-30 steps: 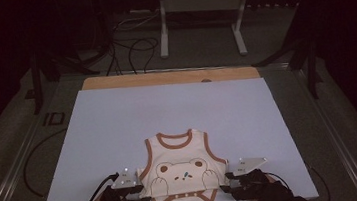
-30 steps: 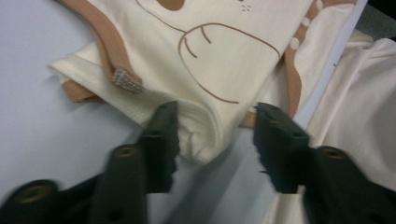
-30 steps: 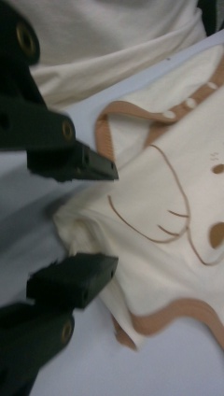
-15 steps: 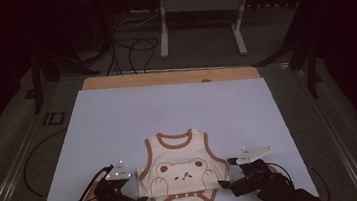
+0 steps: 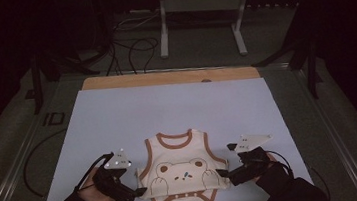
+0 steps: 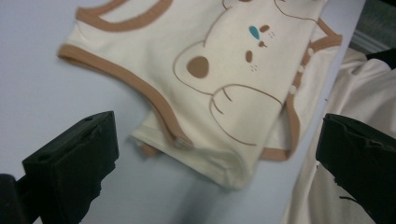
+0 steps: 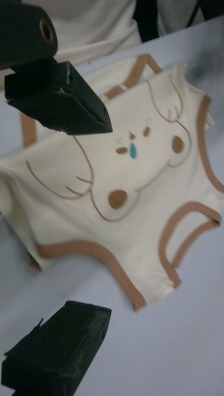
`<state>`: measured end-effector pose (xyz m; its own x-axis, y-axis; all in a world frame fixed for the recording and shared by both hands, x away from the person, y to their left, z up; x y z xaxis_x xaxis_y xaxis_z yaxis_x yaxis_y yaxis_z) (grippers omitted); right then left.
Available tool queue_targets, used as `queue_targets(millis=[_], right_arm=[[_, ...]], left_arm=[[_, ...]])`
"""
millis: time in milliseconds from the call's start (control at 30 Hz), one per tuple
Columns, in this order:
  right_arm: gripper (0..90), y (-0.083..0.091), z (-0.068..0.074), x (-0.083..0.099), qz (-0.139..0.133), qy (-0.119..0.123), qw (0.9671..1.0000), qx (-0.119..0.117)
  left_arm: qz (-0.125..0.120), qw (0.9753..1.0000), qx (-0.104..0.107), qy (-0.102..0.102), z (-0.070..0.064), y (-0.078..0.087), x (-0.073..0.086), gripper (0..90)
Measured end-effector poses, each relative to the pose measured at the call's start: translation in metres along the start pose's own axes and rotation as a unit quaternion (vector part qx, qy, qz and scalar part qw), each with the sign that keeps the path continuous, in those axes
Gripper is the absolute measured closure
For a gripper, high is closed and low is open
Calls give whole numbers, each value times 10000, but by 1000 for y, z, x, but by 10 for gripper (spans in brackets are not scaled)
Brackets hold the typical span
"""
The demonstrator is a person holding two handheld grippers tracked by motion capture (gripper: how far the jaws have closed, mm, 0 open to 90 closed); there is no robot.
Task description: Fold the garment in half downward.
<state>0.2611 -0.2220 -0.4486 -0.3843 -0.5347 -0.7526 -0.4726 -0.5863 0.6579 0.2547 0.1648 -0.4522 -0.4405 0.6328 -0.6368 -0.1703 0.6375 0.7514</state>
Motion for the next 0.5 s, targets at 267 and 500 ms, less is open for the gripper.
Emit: queue_targets(millis=[267, 500], right_arm=[[102, 3, -13, -22, -105, 99, 9998, 108], [102, -4, -19, -38, -67, 216, 9997, 20]], left_arm=[[-162, 9996, 199, -72, 12, 2, -13, 0], [-194, 9994, 170, -223, 23, -2, -27, 0]])
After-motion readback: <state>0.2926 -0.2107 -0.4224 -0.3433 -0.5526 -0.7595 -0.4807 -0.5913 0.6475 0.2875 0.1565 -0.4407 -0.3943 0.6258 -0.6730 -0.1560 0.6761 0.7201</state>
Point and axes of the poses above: each handheld gripper's, and its own axes: y roughly backward along the jaws, x roughly out of its underside, z roughly to its left, the point moved 1 cm from there along -y, roughly forward along the jaws, and after that the axes turned 5 degrees about x, right-handed, at the moved point
